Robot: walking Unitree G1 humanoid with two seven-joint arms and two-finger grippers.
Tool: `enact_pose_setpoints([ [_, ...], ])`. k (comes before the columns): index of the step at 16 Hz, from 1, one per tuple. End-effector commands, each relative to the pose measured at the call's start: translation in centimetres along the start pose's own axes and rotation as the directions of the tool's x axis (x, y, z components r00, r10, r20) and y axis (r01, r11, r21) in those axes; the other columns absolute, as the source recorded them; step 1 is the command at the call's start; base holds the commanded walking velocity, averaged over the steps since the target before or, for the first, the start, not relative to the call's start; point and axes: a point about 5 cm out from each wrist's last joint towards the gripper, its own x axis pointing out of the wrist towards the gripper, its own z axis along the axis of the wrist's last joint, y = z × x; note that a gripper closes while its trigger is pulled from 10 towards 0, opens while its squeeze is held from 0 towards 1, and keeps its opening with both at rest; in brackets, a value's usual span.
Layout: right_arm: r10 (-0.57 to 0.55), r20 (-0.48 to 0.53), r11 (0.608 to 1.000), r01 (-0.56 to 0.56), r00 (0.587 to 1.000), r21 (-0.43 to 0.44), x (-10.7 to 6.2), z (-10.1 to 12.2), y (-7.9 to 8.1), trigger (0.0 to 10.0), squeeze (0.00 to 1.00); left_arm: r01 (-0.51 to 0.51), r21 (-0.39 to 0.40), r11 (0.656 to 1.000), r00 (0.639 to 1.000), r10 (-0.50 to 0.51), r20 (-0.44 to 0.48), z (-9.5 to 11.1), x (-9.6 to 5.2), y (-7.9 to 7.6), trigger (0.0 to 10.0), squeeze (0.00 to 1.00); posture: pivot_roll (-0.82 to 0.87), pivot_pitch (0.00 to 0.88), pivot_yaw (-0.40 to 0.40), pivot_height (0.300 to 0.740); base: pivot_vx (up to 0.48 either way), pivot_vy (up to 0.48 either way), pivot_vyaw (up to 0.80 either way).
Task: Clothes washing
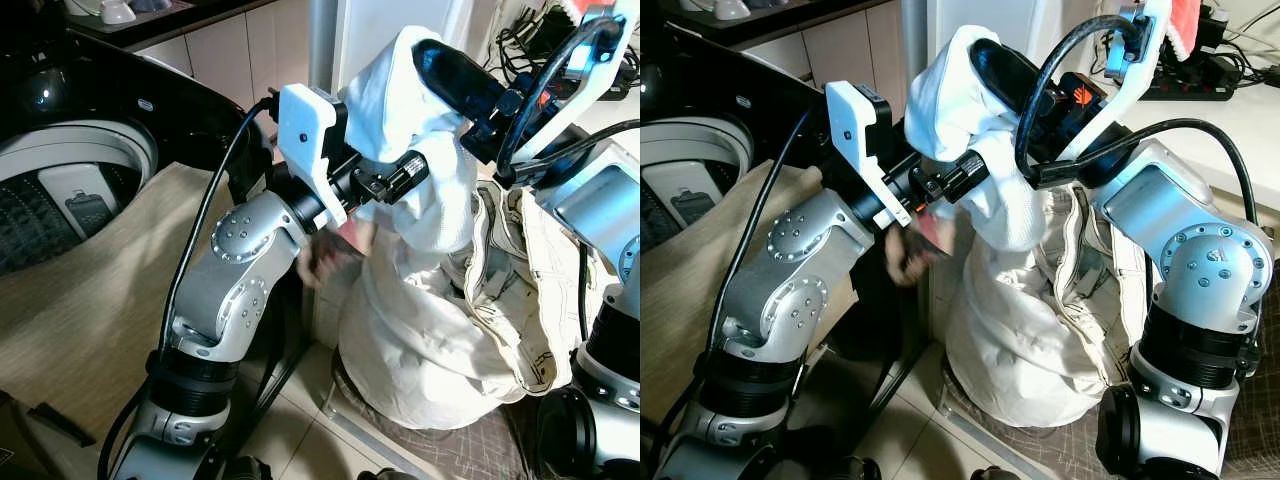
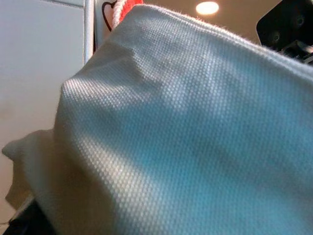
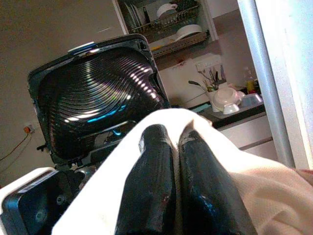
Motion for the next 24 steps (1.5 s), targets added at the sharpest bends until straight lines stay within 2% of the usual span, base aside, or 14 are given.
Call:
enact_pose_setpoints([
  [1,0.024,-0.008,1.000,-0.024,1.000,0.000,0.0,-0.1,0.5,0.0,0.00,0.025,0.007,1.000,0.999,-0.026,0.029,0.5,0.2,-0.6,0.0,0.00,-0.09,0.033,-0.021,0.740,0.000,0.000,0.00],
  [6,0.014,-0.016,1.000,-0.014,1.000,0.006,0.1,-0.4,0.3,0.0,0.00,0.000,0.034,0.999,1.000,-0.001,0.017,0.4,-0.1,0.2,0.0,0.00,-0.09,0.031,-0.024,0.740,0.000,0.000,0.00],
  [16,-0.005,-0.026,1.000,0.004,1.000,-0.013,0.2,-0.7,0.3,0.0,0.00,-0.013,0.026,1.000,0.999,0.012,0.039,0.8,-0.2,0.6,0.0,0.00,-0.08,0.029,-0.020,0.740,0.000,0.000,0.00],
  [17,-0.007,-0.026,1.000,0.006,1.000,-0.024,0.2,-0.7,0.3,4.5,0.00,-0.029,0.026,0.999,0.999,0.027,0.045,0.9,-0.2,0.8,0.0,0.00,-0.08,0.029,-0.020,0.740,0.000,0.000,0.00],
  [18,-0.007,-0.031,0.999,0.006,0.999,-0.039,0.2,-0.8,0.3,10.0,0.78,-0.050,0.026,0.998,0.997,0.049,0.057,1.0,-0.2,1.1,0.0,0.00,-0.08,0.028,-0.019,0.740,0.000,0.000,0.00],
  [19,-0.006,-0.034,0.999,0.005,0.999,-0.045,0.2,-0.9,0.3,10.0,0.93,-0.074,0.027,0.997,0.995,0.072,0.069,1.2,-0.2,1.3,0.0,0.00,-0.08,0.028,-0.019,0.740,0.000,0.000,0.00],
  [20,-0.001,-0.035,0.999,-0.001,0.999,-0.043,0.2,-0.9,0.3,10.0,1.00,-0.101,0.040,0.994,0.992,0.098,0.082,1.5,-0.3,1.7,0.0,0.00,-0.08,0.028,-0.018,0.740,0.000,0.000,0.00],
  [23,0.007,-0.032,0.999,-0.008,0.999,-0.042,0.2,-1.0,0.4,10.0,1.00,-0.208,0.053,0.977,0.972,0.200,0.119,2.5,-0.6,3.6,0.0,0.00,-0.07,0.029,-0.016,0.740,0.000,0.000,0.00],
  [24,0.004,-0.031,0.999,-0.006,1.000,-0.047,0.2,-1.0,0.3,10.0,1.00,-0.255,0.080,0.963,0.960,0.243,0.142,3.2,-0.7,4.6,0.0,0.00,-0.07,0.026,-0.015,0.740,0.000,0.000,0.00],
])
